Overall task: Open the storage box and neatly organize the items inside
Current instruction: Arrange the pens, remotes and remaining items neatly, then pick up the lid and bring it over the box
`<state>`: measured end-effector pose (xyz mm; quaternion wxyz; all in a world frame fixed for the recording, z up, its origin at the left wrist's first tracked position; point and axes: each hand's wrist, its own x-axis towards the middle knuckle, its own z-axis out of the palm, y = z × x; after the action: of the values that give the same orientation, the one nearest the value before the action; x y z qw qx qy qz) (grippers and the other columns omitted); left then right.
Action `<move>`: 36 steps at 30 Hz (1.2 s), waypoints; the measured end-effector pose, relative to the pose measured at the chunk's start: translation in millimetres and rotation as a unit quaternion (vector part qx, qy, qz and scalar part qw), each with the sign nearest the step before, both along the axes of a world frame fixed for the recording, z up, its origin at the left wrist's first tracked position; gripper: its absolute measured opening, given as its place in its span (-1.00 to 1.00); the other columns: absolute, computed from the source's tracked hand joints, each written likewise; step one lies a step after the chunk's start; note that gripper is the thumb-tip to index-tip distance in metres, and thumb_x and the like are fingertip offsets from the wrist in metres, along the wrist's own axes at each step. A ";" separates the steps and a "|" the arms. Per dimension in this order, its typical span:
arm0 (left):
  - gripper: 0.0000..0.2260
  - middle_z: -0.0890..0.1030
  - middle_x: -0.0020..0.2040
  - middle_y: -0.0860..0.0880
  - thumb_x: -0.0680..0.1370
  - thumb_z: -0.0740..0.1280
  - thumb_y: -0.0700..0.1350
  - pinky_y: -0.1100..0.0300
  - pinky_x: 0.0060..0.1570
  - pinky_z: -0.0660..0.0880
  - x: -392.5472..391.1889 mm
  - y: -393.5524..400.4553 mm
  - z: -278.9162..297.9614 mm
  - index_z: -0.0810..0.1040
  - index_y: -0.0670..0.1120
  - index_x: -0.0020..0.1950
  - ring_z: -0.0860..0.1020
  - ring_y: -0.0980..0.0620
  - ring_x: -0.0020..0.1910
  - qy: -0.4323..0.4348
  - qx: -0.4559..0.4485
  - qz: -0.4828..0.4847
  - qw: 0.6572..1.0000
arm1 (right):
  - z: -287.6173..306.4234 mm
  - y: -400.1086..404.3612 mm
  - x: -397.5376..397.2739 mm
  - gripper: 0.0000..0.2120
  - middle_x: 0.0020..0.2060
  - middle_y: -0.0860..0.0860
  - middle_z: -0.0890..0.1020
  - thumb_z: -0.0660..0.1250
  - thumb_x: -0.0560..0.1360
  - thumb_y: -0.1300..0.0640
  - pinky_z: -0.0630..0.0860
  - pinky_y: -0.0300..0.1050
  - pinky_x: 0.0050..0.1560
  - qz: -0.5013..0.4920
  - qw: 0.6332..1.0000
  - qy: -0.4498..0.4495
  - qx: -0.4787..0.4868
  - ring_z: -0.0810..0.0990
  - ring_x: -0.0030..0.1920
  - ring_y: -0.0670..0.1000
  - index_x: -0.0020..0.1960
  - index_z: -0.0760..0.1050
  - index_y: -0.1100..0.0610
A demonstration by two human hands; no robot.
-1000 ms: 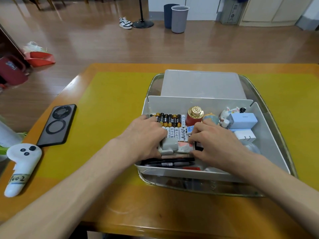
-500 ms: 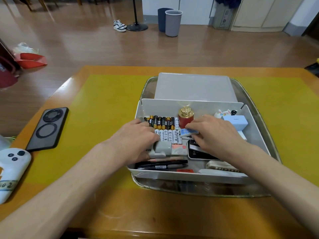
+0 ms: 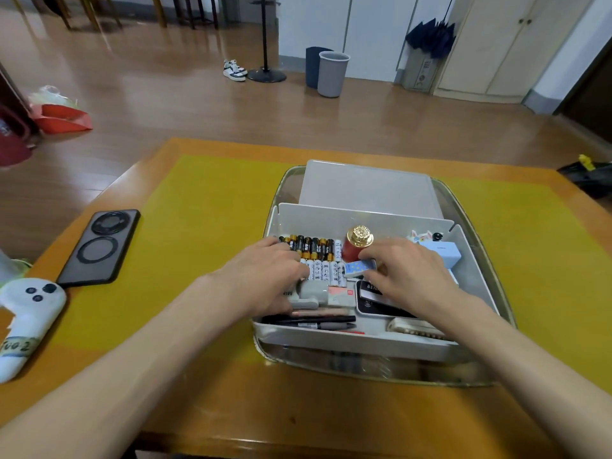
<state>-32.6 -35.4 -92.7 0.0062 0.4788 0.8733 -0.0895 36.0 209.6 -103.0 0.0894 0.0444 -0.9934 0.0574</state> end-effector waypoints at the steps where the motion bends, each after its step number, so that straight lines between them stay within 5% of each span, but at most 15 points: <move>1: -0.69 0.56 0.06 0.09 0.49 0.34 0.18 0.06 0.32 0.32 1.5 -1.9 3.0 0.54 0.10 0.18 0.49 0.03 0.15 -0.006 0.014 0.003 1.000 | 2.8 1.8 2.1 -0.89 -0.07 -0.16 0.61 0.33 0.49 0.01 0.32 -0.07 -0.28 -0.004 1.000 0.001 -0.006 0.56 0.02 0.04 0.00 0.57 -0.13; 6: -0.69 0.58 0.18 0.10 0.58 0.28 0.13 0.07 0.16 0.40 11.8 -20.1 28.2 0.55 0.09 0.28 0.50 0.03 0.20 -0.039 0.137 0.047 0.989 | 25.6 19.9 24.6 -0.84 -0.07 -0.17 0.68 0.34 0.49 -0.03 0.53 -0.03 -0.16 -0.047 0.997 0.023 -0.053 0.61 -0.04 0.00 0.04 0.63 -0.09; 10: -0.79 0.61 0.08 0.12 0.61 0.26 0.08 0.03 -0.04 0.54 22.1 -48.1 39.3 0.59 0.07 0.17 0.54 0.05 0.10 -0.063 0.207 0.102 0.971 | 36.0 24.1 47.2 -0.87 -0.11 -0.14 0.70 0.37 0.52 0.04 0.56 0.01 -0.12 -0.075 0.989 0.034 -0.124 0.62 -0.14 -0.07 0.02 0.66 -0.07; 20: -0.83 0.64 -0.04 0.16 0.59 0.32 -0.06 0.07 -0.06 0.55 55.3 -133.0 18.2 0.64 0.04 0.15 0.59 0.13 -0.11 -0.106 0.356 0.310 0.875 | 48.5 -67.3 44.4 -0.82 -0.12 -0.19 0.68 0.34 0.54 0.02 0.55 -0.05 -0.09 0.013 0.982 -0.015 -0.188 0.59 -0.14 -0.17 0.08 0.68 -0.06; 32: -0.74 0.61 0.09 -0.05 0.57 0.33 -0.13 0.13 0.06 0.47 -64.4 -9.6 87.1 0.61 -0.14 0.23 0.55 0.00 0.04 -0.206 0.346 0.261 0.877 | 75.9 53.3 -53.4 -0.75 -0.03 -0.02 0.68 0.37 0.48 0.20 0.53 -0.06 0.08 -0.149 0.937 0.004 -0.315 0.61 -0.05 0.00 0.15 0.66 0.11; 36: -0.80 0.60 0.06 -0.09 0.58 0.31 -0.18 0.14 -0.14 0.43 -106.9 35.5 80.8 0.58 -0.16 0.18 0.53 -0.04 0.01 -0.261 0.347 0.286 0.854 | 68.7 115.5 -81.7 -0.69 0.02 0.00 0.63 0.38 0.47 0.19 0.46 -0.11 0.06 -0.214 0.921 0.010 -0.325 0.57 0.03 0.01 0.21 0.62 0.14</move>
<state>-139.5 0.1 -11.9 0.0927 0.1846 0.9125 0.3531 -45.7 325.1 -34.3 0.1185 -0.2005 -0.9049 0.3562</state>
